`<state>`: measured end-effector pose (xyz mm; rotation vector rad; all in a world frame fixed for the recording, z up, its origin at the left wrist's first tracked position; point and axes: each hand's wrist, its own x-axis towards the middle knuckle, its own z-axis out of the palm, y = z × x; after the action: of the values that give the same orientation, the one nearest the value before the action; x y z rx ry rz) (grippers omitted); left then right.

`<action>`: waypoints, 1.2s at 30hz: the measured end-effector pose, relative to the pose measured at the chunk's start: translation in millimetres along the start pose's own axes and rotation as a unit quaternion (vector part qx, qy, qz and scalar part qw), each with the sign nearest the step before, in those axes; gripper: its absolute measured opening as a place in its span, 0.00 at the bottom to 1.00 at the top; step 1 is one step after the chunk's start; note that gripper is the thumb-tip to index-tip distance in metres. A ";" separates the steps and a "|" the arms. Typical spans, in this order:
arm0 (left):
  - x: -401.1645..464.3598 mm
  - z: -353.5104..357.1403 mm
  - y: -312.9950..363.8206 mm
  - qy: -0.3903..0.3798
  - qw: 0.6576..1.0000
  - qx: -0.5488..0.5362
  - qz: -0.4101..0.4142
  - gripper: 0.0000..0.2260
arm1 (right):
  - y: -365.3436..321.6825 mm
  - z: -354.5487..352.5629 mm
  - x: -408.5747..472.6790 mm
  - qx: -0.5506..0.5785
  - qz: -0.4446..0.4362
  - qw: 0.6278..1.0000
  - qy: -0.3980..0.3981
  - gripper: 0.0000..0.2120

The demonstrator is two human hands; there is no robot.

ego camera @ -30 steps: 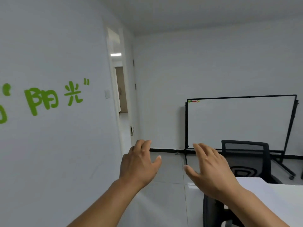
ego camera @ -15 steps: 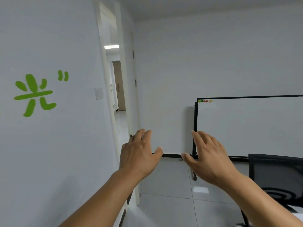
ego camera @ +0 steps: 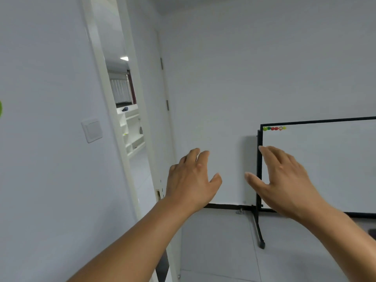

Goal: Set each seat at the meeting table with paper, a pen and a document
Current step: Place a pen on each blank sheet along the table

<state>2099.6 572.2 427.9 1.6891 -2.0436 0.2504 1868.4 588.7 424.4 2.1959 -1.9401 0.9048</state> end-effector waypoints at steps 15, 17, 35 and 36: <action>260.5 115.5 32.1 -0.012 0.999 0.016 -0.027 0.33 | 137.8 76.4 255.9 0.023 -0.027 0.999 0.000 0.40; 294.1 140.8 44.1 -0.018 1.000 0.005 -0.003 0.33 | 165.1 84.7 278.7 0.010 -0.008 1.000 0.013 0.41; 607.5 373.8 276.4 -0.110 0.936 -0.170 0.288 0.33 | 442.9 73.2 427.9 -0.193 0.293 0.934 0.062 0.41; 617.3 383.8 296.8 -0.114 0.930 -0.177 0.302 0.33 | 461.3 67.1 427.1 -0.198 0.313 0.926 0.068 0.41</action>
<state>1642.5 -66.2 427.4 0.8745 -2.5555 -0.1262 1477.4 91.8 422.4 1.2744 -2.5186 0.6047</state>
